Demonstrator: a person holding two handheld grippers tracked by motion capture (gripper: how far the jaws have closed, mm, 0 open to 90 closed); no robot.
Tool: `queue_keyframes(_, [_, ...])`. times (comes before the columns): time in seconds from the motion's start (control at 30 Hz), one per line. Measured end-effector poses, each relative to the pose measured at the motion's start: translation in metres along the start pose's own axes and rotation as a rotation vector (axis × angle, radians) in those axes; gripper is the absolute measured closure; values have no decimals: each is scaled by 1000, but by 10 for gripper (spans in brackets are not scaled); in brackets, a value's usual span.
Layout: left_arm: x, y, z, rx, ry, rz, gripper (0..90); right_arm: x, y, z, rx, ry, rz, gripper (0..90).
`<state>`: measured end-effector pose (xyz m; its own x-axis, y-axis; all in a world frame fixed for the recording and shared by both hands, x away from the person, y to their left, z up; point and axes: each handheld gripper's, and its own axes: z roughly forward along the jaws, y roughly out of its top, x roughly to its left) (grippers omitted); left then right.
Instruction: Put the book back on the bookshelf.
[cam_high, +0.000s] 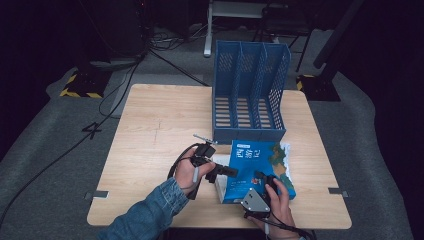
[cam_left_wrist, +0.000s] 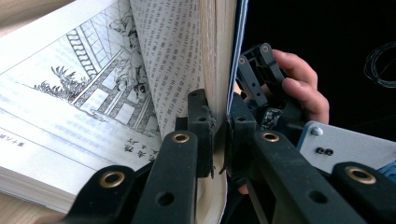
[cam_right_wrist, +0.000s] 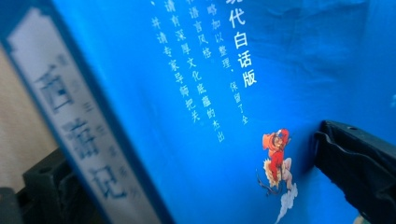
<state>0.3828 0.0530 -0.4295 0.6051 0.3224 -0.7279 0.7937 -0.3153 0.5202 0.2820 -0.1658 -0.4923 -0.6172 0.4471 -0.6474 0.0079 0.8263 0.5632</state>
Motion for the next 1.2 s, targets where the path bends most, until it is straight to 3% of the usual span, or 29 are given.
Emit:
queue_keyframes(0.2, [5, -1, 5, 2, 7, -15, 800, -3, -3, 11, 28, 2, -42, 0])
queue_keyframes(0.47, [8, -3, 4, -54, 31, -12, 719, -10, -4, 20, 10, 19, -31, 6])
queue_keyframes(0.63, [9, -4, 4, -80, 52, -15, 686, -12, -1, 24, 32, 26, -13, 6])
queue_keyframes(0.8, [9, -5, 5, -94, 64, -14, 677, -15, 4, 26, 78, 44, -37, 5])
queue_keyframes(0.87, [10, -5, 5, -94, 69, -10, 672, -15, 6, 28, 66, 33, -36, 5])
queue_keyframes(0.93, [11, -6, 5, -94, 92, 1, 662, -18, 6, 28, 74, 81, -82, 19])
queue_keyframes(1.03, [15, -6, 8, -81, 195, 41, 630, -18, 6, 26, 60, 109, -96, 168])
queue_keyframes(1.2, [22, -6, 8, -71, 223, 38, 619, -19, 7, 27, 72, 114, -131, 236])
